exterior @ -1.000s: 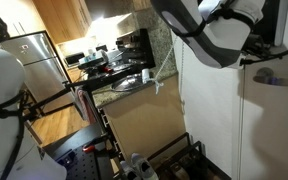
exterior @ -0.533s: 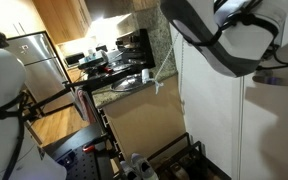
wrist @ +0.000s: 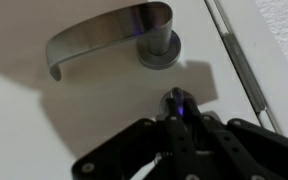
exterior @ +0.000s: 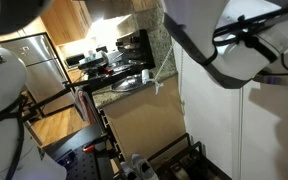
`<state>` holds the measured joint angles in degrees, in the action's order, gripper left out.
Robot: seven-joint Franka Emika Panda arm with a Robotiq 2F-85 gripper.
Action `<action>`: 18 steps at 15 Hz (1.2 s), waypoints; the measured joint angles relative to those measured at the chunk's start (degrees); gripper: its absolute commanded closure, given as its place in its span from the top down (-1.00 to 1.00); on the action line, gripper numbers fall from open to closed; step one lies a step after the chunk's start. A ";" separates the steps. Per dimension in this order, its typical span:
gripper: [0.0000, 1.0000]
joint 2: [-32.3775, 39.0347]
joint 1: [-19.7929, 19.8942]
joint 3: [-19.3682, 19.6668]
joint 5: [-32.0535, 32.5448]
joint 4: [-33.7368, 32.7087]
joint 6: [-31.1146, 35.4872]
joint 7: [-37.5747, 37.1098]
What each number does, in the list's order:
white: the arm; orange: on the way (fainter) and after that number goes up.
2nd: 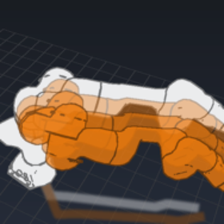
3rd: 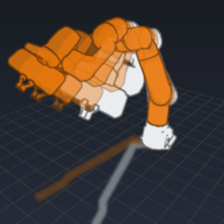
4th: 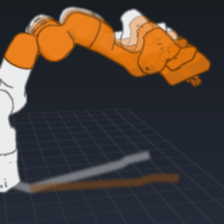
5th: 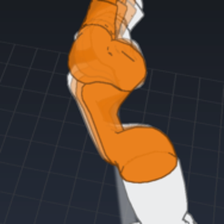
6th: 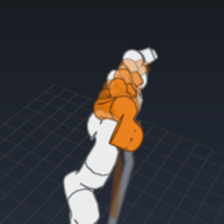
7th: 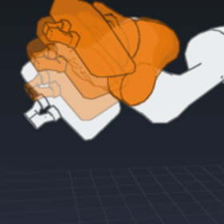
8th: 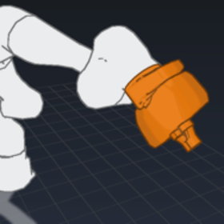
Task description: Turn the lock on the door
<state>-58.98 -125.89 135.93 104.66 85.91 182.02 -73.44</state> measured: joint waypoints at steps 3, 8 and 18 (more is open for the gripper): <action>-0.94 0.05 0.04 -0.01 -2.55 0.49 0.01 2.33; -0.94 0.05 0.48 -0.14 -10.65 2.08 0.47 10.10; 0.48 0.56 -0.53 -0.83 -15.83 3.79 -3.83 16.63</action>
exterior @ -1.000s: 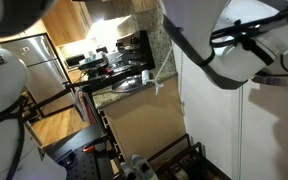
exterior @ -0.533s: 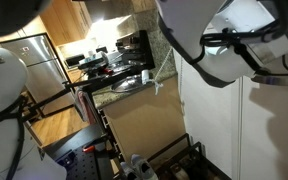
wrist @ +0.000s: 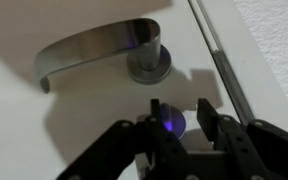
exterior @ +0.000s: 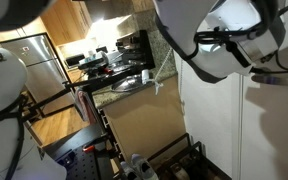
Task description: Turn the lock on the door
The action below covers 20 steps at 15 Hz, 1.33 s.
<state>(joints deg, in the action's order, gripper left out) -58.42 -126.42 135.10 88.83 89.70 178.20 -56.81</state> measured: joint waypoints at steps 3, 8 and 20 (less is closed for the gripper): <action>0.95 0.01 -1.12 0.00 0.23 0.36 -2.03 -0.27; 1.00 1.38 -2.34 0.01 7.64 0.03 -5.50 -11.61; 0.17 6.33 -2.45 -1.93 22.96 5.86 -18.17 -33.62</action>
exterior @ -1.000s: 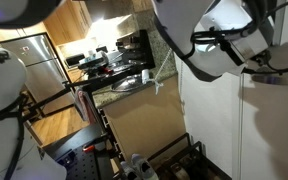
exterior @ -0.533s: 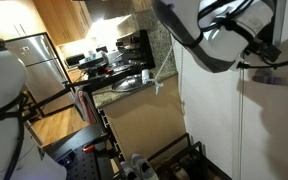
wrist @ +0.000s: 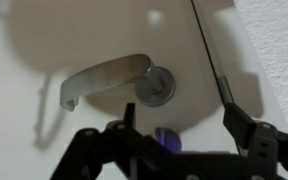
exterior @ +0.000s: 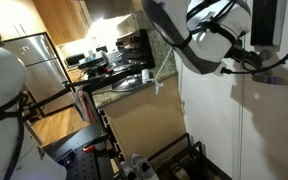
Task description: Turn the lock on the door
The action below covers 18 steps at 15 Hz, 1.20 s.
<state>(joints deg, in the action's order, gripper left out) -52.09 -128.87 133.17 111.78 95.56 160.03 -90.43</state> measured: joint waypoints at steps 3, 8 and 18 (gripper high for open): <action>-0.33 0.18 0.02 -0.10 0.01 1.15 -0.41 0.00; -0.99 1.62 0.87 -0.81 4.45 4.59 -0.48 -2.54; -1.00 1.81 32.05 -28.64 24.54 34.60 -23.93 -9.07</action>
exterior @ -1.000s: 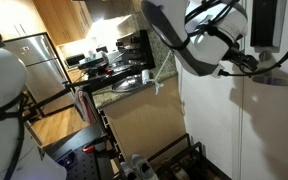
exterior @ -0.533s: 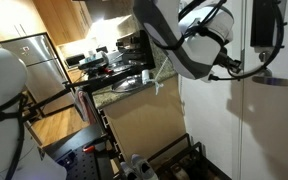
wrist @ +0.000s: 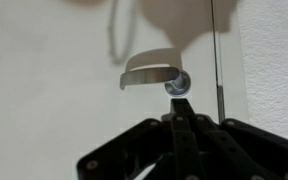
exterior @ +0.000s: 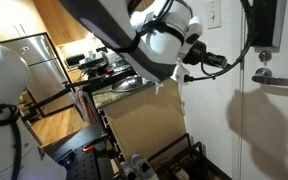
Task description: Turn the lock on the door
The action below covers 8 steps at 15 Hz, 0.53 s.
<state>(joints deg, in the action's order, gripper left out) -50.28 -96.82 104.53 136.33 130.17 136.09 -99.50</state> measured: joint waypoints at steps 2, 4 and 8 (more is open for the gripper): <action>-1.00 -0.99 5.64 -3.35 1.47 5.05 -3.06 0.00; -1.00 -1.95 9.98 -5.90 2.60 9.46 -6.33 0.00; -0.19 -3.20 14.63 -8.81 3.15 15.32 -11.22 0.00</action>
<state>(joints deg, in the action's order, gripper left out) -53.48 -82.19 95.72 139.48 145.49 124.87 -99.50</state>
